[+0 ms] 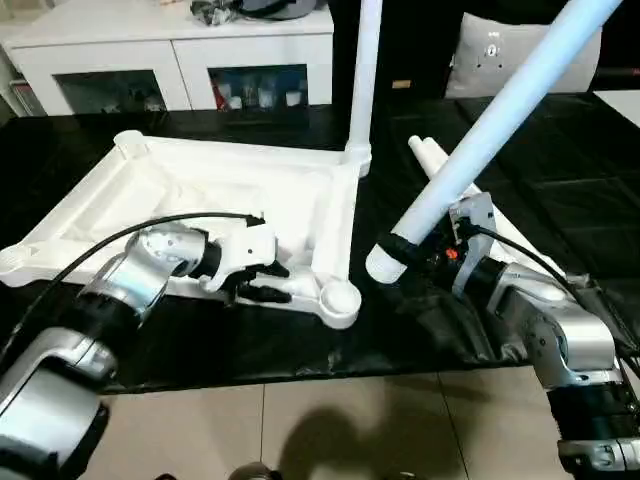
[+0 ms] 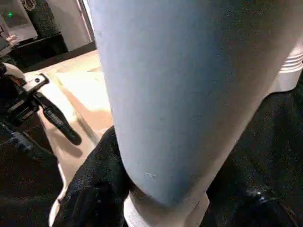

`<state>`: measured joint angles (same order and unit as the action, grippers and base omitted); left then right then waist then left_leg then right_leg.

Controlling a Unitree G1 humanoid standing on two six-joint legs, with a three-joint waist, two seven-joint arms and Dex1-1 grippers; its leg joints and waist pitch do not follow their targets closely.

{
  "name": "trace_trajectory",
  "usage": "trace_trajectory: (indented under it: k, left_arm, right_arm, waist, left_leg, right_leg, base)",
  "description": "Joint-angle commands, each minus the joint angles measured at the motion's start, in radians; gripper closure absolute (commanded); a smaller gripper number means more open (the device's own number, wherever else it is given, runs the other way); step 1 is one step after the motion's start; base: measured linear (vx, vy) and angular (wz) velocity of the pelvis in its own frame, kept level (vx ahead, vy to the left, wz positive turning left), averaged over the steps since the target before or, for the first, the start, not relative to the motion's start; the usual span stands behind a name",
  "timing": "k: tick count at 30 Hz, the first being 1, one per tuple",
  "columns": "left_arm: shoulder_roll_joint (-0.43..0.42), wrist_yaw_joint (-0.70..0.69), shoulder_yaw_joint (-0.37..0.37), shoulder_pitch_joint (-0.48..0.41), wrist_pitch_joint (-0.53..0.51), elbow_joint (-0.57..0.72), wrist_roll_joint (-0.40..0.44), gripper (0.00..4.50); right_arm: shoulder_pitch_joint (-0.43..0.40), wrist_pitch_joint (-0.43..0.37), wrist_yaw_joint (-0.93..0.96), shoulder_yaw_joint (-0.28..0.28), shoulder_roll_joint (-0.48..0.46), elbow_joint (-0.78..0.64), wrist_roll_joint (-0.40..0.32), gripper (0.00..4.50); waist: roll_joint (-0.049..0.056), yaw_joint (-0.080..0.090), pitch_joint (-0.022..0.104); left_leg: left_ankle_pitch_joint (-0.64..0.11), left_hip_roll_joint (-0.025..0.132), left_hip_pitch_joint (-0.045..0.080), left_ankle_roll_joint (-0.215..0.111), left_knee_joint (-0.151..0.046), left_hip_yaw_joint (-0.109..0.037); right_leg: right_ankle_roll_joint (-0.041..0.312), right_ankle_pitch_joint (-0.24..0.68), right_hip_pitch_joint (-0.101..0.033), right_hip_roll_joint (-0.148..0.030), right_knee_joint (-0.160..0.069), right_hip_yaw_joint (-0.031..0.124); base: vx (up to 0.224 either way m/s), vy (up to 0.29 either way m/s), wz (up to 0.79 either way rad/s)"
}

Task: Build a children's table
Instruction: Rotate table base

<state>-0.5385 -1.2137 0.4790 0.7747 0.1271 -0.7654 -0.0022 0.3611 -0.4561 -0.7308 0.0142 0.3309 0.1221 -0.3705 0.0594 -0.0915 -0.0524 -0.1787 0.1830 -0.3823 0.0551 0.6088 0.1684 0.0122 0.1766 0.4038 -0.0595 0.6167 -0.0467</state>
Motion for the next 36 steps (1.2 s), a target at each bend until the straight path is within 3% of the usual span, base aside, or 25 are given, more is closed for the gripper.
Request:
trace_trajectory:
  k: [1,9,14,20,24,28,29,34,36]
  left_arm:
    - [0.005,-0.020,0.004,0.026,0.030,-0.074,0.031,3.01]
    - [0.021,-0.049,0.004,0.063,0.090,-0.186,0.065,3.66]
    - [0.036,-0.056,-0.014,0.079,0.086,-0.234,0.070,4.05]
    - [0.092,-0.005,-0.073,0.068,-0.104,-0.229,0.034,4.34]
    - [0.145,0.109,-0.092,0.022,-0.287,-0.169,0.024,4.46]
    - [0.156,0.129,-0.082,-0.028,-0.305,-0.093,0.041,4.50]
    - [0.160,0.118,-0.090,-0.067,-0.328,-0.017,0.047,4.50]
    - [0.127,0.046,-0.060,-0.165,-0.217,0.146,0.033,4.50]
    - [0.117,0.061,-0.047,-0.190,-0.193,0.175,0.045,4.50]
  right_arm:
    - [-0.002,-0.006,-0.002,0.001,0.009,-0.031,-0.005,2.62]
    - [-0.004,-0.011,-0.006,-0.004,0.012,-0.035,-0.007,2.62]
    - [0.000,-0.016,-0.008,-0.006,0.014,-0.035,-0.007,2.62]
    - [0.031,-0.049,0.008,-0.020,0.017,-0.045,0.003,2.62]
    - [0.058,-0.080,0.006,-0.036,0.021,-0.065,0.004,2.62]
    - [0.076,-0.088,0.013,-0.043,0.025,-0.058,0.015,2.62]
    - [0.087,-0.091,0.009,-0.055,0.034,-0.048,0.026,2.62]
    - [0.115,-0.059,-0.014,-0.091,0.050,0.001,0.069,2.62]
    - [0.127,-0.056,-0.065,-0.116,0.062,0.022,0.069,2.62]
  waist:
    - [0.005,-0.004,0.076]
    - [0.007,-0.007,0.077]
    - [0.004,-0.011,0.075]
    - [0.000,-0.013,0.074]
    - [-0.007,-0.007,0.073]
    - [-0.005,-0.001,0.072]
    - [-0.006,0.000,0.072]
    - [0.002,-0.002,0.075]
    - [-0.002,0.001,0.074]
  left_leg:
    - [-0.212,0.033,0.016,0.022,-0.070,-0.013]
    - [-0.202,0.037,0.018,0.013,-0.070,-0.013]
    - [-0.207,0.038,0.018,0.010,-0.071,-0.012]
    - [-0.188,0.036,0.017,0.003,-0.069,-0.011]
    - [-0.177,0.036,0.013,-0.007,-0.069,-0.013]
    - [-0.180,0.035,0.012,-0.012,-0.069,-0.014]
    - [-0.175,0.035,0.012,-0.013,-0.069,-0.013]
    - [-0.189,0.040,0.016,-0.012,-0.071,-0.013]
    - [-0.206,0.039,0.016,-0.010,-0.072,-0.012]
  right_leg:
    - [0.212,0.182,-0.057,-0.077,-0.070,0.039]
    - [0.235,0.138,-0.056,-0.079,-0.066,0.039]
    - [0.237,0.163,-0.055,-0.081,-0.068,0.039]
    - [0.250,0.152,-0.057,-0.082,-0.066,0.039]
    - [0.242,0.169,-0.061,-0.082,-0.068,0.039]
    - [0.225,0.217,-0.060,-0.081,-0.075,0.039]
    - [0.219,0.221,-0.060,-0.080,-0.075,0.040]
    - [0.204,0.237,-0.051,-0.079,-0.077,0.040]
    - [0.203,0.233,-0.051,-0.076,-0.076,0.039]
  base:
    - [0.000,0.000,0.00]
    - [0.000,0.000,0.00]
    - [0.000,0.000,0.00]
    - [0.000,0.000,0.00]
    - [0.000,0.000,0.00]
    - [0.000,0.000,0.00]
    - [0.000,0.000,0.00]
    - [0.000,0.000,0.00]
    - [0.000,0.000,0.00]
